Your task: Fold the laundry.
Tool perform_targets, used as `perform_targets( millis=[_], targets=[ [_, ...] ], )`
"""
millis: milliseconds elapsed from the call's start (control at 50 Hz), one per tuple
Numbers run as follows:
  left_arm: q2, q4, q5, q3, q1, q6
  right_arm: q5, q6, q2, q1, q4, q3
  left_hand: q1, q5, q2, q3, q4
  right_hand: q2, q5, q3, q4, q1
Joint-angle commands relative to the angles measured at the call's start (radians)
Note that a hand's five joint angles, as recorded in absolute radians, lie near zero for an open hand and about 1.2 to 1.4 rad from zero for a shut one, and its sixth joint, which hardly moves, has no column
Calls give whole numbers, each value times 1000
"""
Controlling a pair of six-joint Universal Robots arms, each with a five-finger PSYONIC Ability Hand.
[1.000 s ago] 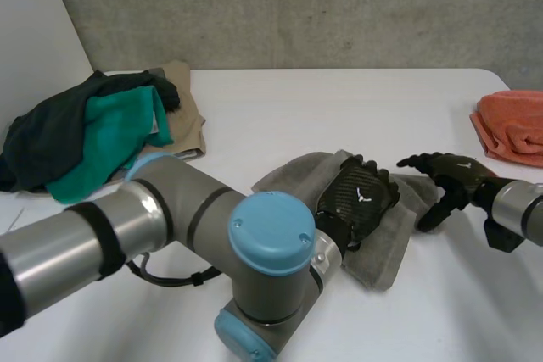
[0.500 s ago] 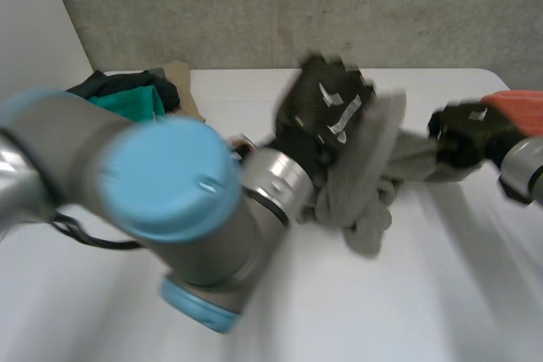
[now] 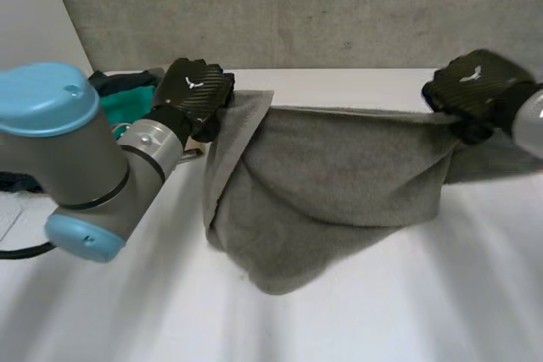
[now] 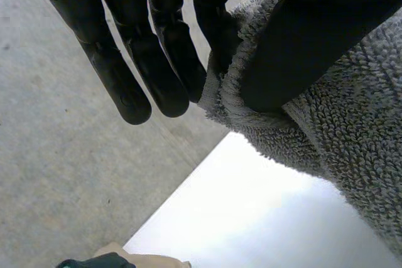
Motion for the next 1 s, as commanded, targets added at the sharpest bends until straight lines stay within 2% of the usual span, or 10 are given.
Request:
perform_targets(
  millis=[20,100,120,220,300,540,640,800,900,1000],
  targets=[
    [-130,141,-2,264,15,16,159,-44,217,66,-162,-246,254,249,203,203,198,223,226,206,199,301],
    [-124,317,-2,373,29,7,198,-26,229,81,-491,-324,254,249,203,203,198,223,226,206,199,301],
    [-119,362,-2,381,29,7,199,-11,214,84,-656,-314,254,249,203,203,198,223,226,206,199,301],
    [-49,569,-2,361,29,-2,207,31,130,84,-1007,-205,254,249,203,203,198,223,226,206,199,301],
    [-17,582,4,277,29,-28,199,37,83,85,-986,-121,254,249,203,203,198,223,226,206,199,301],
    [0,468,180,-108,58,-39,155,69,85,81,-750,202,254,249,203,203,198,223,226,206,199,301],
    [-62,444,198,-254,78,-21,117,69,160,82,-730,303,223,217,172,171,167,223,226,206,199,301],
    [-104,382,199,-354,104,178,118,65,251,72,-681,347,-191,-196,-242,-242,-247,223,226,206,199,301],
    [-21,234,197,-360,143,315,114,71,246,70,-662,357,-376,-381,-427,-427,-432,223,226,206,199,301],
    [68,87,191,-348,153,327,112,72,235,70,-658,386,-544,-549,-595,-595,-600,223,226,206,199,301]
  ],
)
